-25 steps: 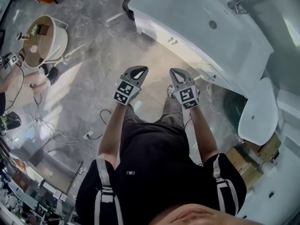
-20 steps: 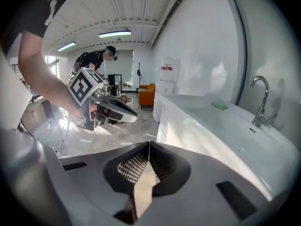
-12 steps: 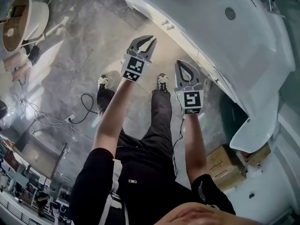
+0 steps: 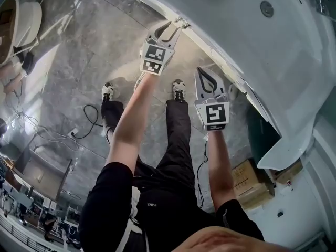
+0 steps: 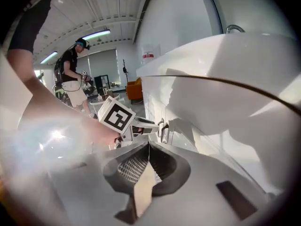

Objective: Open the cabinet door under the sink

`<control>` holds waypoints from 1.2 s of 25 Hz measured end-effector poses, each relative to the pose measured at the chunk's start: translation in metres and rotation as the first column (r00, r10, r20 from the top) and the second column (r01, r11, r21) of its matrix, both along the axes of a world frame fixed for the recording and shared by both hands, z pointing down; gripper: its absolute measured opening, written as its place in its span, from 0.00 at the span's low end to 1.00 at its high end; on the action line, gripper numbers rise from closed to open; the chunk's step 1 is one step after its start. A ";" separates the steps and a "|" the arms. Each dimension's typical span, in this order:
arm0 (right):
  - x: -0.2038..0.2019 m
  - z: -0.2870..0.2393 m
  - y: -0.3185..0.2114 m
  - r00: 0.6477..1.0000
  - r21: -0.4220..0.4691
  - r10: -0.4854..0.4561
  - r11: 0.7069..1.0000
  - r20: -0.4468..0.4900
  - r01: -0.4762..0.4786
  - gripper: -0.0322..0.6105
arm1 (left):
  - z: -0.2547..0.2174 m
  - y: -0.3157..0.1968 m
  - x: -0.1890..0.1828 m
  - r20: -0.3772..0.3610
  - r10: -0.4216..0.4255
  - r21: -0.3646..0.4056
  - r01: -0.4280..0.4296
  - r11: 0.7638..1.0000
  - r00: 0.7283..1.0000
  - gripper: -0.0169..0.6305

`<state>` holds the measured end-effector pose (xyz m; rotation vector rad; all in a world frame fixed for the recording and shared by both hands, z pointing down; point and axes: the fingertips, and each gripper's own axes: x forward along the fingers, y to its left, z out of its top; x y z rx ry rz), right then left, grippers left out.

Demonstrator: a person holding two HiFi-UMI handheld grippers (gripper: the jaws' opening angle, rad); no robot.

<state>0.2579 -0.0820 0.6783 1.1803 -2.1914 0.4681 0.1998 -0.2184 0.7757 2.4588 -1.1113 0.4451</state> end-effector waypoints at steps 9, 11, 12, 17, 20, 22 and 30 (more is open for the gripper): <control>-0.004 0.028 0.020 0.999 -0.065 -0.039 0.997 0.001 0.039 0.14 | 0.011 -0.028 0.018 0.048 0.037 0.044 -0.039 0.998 0.998 0.13; -0.009 0.027 0.020 0.999 -0.069 -0.050 0.996 -0.001 0.049 0.14 | 0.011 -0.027 0.019 0.062 0.050 0.055 -0.053 0.997 0.997 0.12; -0.011 0.026 0.019 0.999 -0.072 -0.051 0.996 -0.004 0.051 0.14 | 0.011 -0.026 0.017 0.072 0.050 0.056 -0.055 0.997 0.996 0.12; -0.021 0.023 0.014 1.000 -0.064 -0.025 0.998 0.015 0.026 0.14 | 0.012 -0.014 0.005 0.151 0.044 0.060 -0.053 0.997 0.988 0.10; -0.036 0.022 0.011 1.000 -0.072 -0.013 0.997 0.020 0.014 0.14 | 0.013 -0.004 -0.005 0.165 0.051 0.054 -0.061 0.997 0.985 0.10; -0.048 0.023 0.012 1.000 -0.072 -0.022 0.997 0.016 0.023 0.14 | 0.013 0.004 -0.015 0.169 0.061 0.050 -0.071 0.996 0.984 0.10; -0.108 0.034 0.018 0.999 -0.091 -0.006 0.996 0.050 0.011 0.14 | 0.019 0.036 -0.065 0.169 0.044 0.037 -0.051 0.998 0.985 0.10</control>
